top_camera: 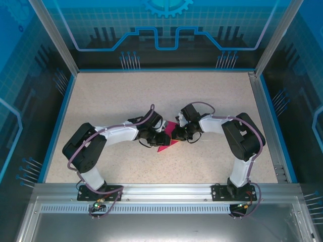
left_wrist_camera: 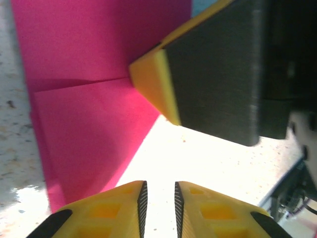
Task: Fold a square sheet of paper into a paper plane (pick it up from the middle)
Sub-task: Third fold the triangle at the center of the table.
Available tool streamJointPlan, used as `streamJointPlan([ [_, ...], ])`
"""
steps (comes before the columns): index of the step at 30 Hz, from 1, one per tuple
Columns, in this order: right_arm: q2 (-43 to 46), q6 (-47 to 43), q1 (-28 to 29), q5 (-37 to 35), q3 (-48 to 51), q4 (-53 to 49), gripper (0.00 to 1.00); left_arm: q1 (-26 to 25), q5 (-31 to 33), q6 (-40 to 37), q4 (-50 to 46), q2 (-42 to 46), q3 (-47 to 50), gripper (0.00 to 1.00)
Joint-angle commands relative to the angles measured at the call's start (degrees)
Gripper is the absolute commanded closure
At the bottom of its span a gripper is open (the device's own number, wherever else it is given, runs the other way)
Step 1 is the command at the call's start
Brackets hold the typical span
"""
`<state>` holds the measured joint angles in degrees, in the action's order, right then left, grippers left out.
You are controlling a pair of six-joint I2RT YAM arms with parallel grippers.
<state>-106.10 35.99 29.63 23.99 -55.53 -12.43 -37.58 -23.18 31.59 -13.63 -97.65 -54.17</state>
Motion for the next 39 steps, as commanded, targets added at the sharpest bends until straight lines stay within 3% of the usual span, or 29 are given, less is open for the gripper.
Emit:
streamJointPlan([
  [1, -2.8, -0.8, 0.4, -5.4, 1.0, -5.2, 0.91, -0.2, -4.6, 0.6, -0.2, 0.3, -0.7, 0.75],
  [6, -3.2, -0.9, 0.4, -5.4, 0.9, -5.5, 0.91, -0.2, -5.5, -1.3, -2.7, -1.8, -0.6, 0.75],
  [10, -3.6, -1.1, 0.4, -5.4, 0.8, -5.7, 0.91, 0.2, 0.3, -2.2, -7.8, -4.1, -0.7, 0.76],
  [14, -3.6, -1.3, 0.4, -5.7, 0.7, -6.4, 0.91, 1.3, 2.2, -1.7, -9.3, -6.5, 0.8, 0.79],
  [23, -3.8, -1.7, 0.3, -6.2, 0.5, -7.0, 0.91, 2.4, 4.3, -1.5, -10.5, -3.5, 3.9, 0.80],
  [33, -4.3, -2.1, 0.3, -6.1, 0.4, -7.2, 0.91, 7.1, -2.8, 0.9, -5.9, -0.9, 8.3, 0.79],
  [39, -4.4, -2.2, 0.3, -6.2, 0.3, -7.3, 0.91, 10.3, -10.8, 6.0, -1.6, -3.2, 10.4, 0.82],
])
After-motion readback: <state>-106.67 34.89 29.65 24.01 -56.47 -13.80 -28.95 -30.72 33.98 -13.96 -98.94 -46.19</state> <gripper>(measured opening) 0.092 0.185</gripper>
